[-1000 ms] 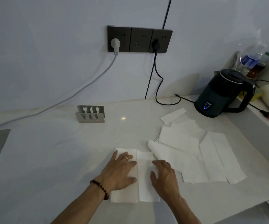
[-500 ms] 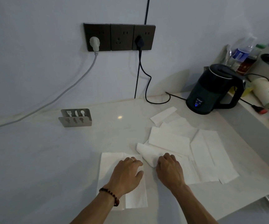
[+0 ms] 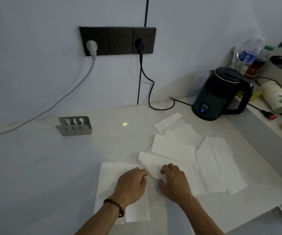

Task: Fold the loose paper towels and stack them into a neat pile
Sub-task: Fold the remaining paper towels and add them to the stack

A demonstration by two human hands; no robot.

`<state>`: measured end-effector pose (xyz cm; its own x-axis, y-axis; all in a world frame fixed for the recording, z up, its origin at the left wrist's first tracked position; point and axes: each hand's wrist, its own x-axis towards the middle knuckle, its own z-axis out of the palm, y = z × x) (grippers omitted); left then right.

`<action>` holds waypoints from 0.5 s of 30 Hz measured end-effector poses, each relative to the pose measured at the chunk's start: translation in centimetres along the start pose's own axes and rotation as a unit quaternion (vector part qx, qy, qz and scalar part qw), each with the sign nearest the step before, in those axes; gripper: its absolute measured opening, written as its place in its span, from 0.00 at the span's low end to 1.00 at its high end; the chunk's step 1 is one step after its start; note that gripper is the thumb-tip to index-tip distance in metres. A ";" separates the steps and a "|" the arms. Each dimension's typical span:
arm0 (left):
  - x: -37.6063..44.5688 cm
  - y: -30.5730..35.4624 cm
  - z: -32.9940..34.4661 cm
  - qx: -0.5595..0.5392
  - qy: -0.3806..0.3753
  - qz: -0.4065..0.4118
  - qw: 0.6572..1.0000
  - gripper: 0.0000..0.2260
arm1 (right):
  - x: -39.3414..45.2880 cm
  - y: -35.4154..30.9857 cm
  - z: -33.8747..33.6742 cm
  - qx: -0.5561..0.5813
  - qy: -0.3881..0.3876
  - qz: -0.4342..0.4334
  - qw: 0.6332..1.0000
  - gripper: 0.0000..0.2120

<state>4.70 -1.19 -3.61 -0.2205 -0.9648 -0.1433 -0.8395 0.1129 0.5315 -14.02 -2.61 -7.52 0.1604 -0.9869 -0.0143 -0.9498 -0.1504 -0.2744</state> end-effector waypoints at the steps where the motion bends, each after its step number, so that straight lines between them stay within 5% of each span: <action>1: 0.0 0.1 0.0 0.007 0.003 -0.001 1.000 0.15 | -0.1 0.0 -0.1 -0.006 -0.010 -0.016 1.000 0.12; 9: -0.3 -0.2 0.3 0.009 -0.008 -0.016 1.000 0.14 | -0.2 -0.7 0.3 -0.044 0.037 -0.010 0.998 0.11; 12: -0.4 -0.1 0.2 -0.042 -0.024 -0.044 0.998 0.13 | -0.2 -1.1 -0.6 0.086 0.037 0.099 0.991 0.03; 15: -0.1 0.6 -0.2 -0.176 -0.028 -0.090 0.980 0.09 | -0.2 -2.1 -3.5 0.333 0.021 0.218 0.917 0.05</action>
<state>4.34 -1.05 -3.14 -0.1199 -0.9458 -0.3018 -0.6464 -0.1563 0.7468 -13.02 -2.29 -3.62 -0.2186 -0.9485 -0.2292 -0.5447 0.3135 -0.7778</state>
